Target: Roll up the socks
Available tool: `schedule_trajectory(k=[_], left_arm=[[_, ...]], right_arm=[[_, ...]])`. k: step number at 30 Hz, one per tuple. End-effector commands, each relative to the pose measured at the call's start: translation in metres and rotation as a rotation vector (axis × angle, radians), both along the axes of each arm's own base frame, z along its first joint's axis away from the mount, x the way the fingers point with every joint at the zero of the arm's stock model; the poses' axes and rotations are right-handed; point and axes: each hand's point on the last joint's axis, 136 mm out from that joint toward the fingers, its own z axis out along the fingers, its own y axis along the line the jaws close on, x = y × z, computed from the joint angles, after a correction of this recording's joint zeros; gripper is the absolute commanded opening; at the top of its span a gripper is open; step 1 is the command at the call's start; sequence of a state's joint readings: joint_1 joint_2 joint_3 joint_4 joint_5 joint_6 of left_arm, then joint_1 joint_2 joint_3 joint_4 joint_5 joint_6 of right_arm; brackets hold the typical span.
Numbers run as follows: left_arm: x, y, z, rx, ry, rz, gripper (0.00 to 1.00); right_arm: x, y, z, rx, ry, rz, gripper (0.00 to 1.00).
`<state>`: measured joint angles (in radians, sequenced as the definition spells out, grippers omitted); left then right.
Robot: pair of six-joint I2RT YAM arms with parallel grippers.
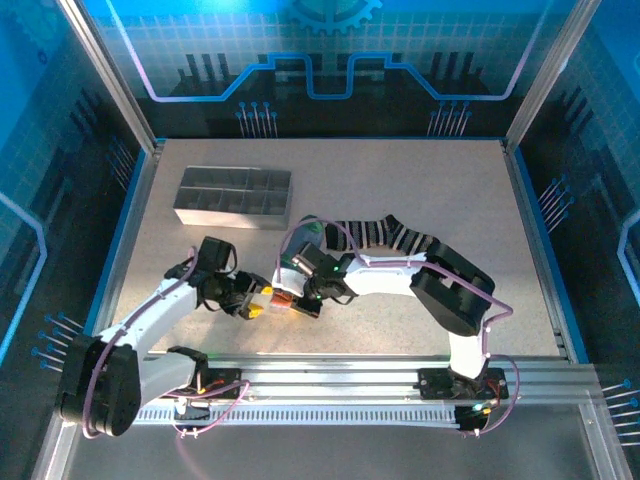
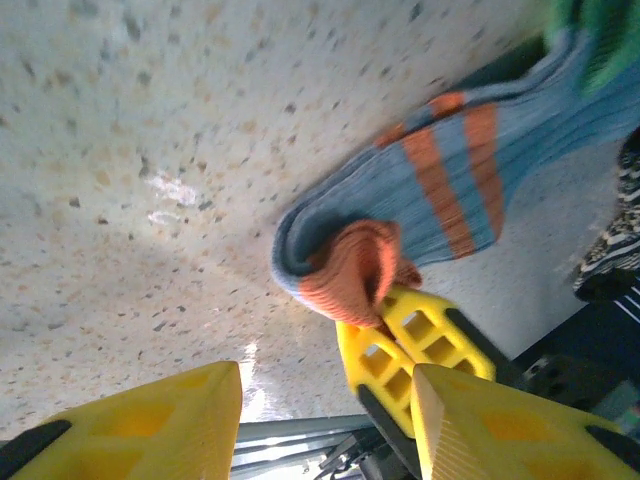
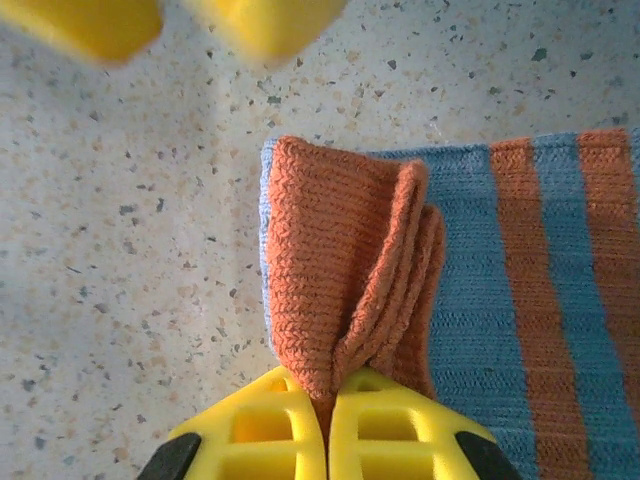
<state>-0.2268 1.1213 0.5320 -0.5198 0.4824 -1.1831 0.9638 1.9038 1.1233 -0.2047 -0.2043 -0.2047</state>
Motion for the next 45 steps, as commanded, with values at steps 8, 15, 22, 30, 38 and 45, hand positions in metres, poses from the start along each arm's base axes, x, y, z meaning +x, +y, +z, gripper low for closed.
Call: schedule_trajectory(k=[8,15,22,30,38,45], left_arm=[[0.011,-0.035,-0.022,-0.044,0.066,0.048,0.50],[0.007,-0.025,-0.043,0.042,0.134,0.065,0.41],[-0.005,-0.012,-0.060,0.142,0.251,0.084,0.13],[-0.028,0.001,-0.052,0.219,0.410,0.140,0.00],[-0.023,0.001,-0.049,0.200,0.487,0.116,0.00],[-0.017,0.005,-0.054,0.201,0.506,0.106,0.00]], right_arm=[[-0.027,-0.018,-0.022,-0.009,0.409,-0.041,0.00],[-0.024,-0.018,-0.021,0.030,0.521,-0.064,0.00],[-0.026,-0.018,-0.014,0.061,0.509,-0.046,0.00],[-0.012,-0.022,0.034,0.126,-0.082,0.025,0.47],[-0.023,-0.017,0.036,-0.044,-0.606,0.162,0.50],[-0.024,0.007,0.023,-0.118,-0.715,0.233,0.46]])
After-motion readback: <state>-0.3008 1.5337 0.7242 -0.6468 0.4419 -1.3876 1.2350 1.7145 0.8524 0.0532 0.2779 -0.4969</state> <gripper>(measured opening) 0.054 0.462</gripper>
